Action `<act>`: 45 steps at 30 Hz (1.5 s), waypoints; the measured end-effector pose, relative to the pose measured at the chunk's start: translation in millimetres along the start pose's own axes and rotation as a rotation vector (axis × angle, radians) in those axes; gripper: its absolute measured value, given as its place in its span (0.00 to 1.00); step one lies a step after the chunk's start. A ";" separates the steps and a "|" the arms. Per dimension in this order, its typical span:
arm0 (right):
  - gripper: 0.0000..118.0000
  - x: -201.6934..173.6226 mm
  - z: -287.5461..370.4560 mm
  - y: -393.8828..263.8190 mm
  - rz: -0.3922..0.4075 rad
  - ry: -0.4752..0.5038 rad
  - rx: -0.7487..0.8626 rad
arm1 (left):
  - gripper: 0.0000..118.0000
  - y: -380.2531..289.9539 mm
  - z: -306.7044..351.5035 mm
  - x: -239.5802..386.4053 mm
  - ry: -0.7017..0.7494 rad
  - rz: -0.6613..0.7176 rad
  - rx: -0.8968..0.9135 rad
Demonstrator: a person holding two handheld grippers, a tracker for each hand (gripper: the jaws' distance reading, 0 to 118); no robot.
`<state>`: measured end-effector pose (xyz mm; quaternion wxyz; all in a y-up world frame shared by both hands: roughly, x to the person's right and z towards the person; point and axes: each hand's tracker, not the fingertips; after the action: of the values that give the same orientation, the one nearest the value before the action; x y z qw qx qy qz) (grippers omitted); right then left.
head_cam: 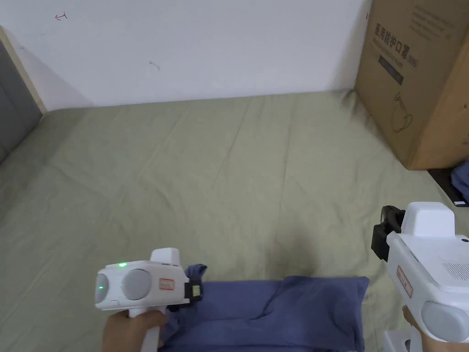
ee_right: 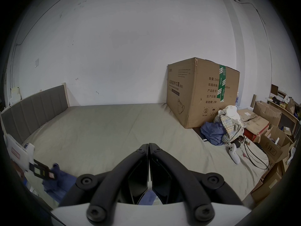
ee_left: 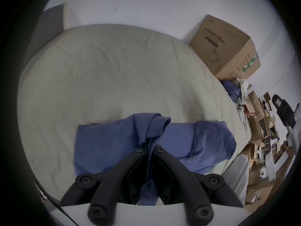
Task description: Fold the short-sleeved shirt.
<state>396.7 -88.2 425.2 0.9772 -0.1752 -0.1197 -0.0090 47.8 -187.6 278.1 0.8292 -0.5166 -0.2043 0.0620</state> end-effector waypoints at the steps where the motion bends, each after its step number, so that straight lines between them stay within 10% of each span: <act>1: 0.00 2.4 0.6 -0.4 -0.003 -0.004 -0.001 | 0.04 -1.8 -11.2 4.6 -0.001 -0.008 -0.025; 7: 0.00 10.9 1.9 0.0 0.012 -0.019 -0.006 | 0.06 -14.1 -57.6 21.6 0.055 -0.058 -0.111; 13: 0.00 12.9 1.7 1.4 0.006 -0.021 -0.005 | 0.74 -7.8 -33.2 21.7 -0.062 0.052 -0.050; 19: 0.00 8.8 2.1 7.6 0.007 -0.010 0.009 | 0.78 0.2 26.7 21.7 -0.008 -0.051 0.164; 27: 0.00 2.5 2.1 14.0 0.015 0.007 0.024 | 0.62 -6.2 52.9 -21.6 0.084 -0.073 0.336; 31: 0.00 0.9 2.8 14.2 0.019 0.012 0.022 | 0.04 -15.9 37.1 -41.1 0.119 -0.094 0.343; 45: 0.00 5.3 1.1 8.7 0.030 -0.005 -0.004 | 0.00 -68.0 -21.4 -42.1 0.090 -0.163 0.171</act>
<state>402.1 -79.6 424.5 0.9766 -0.1789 -0.1195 0.0056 10.9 -249.8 318.3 0.8808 -0.4280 -0.2021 -0.0119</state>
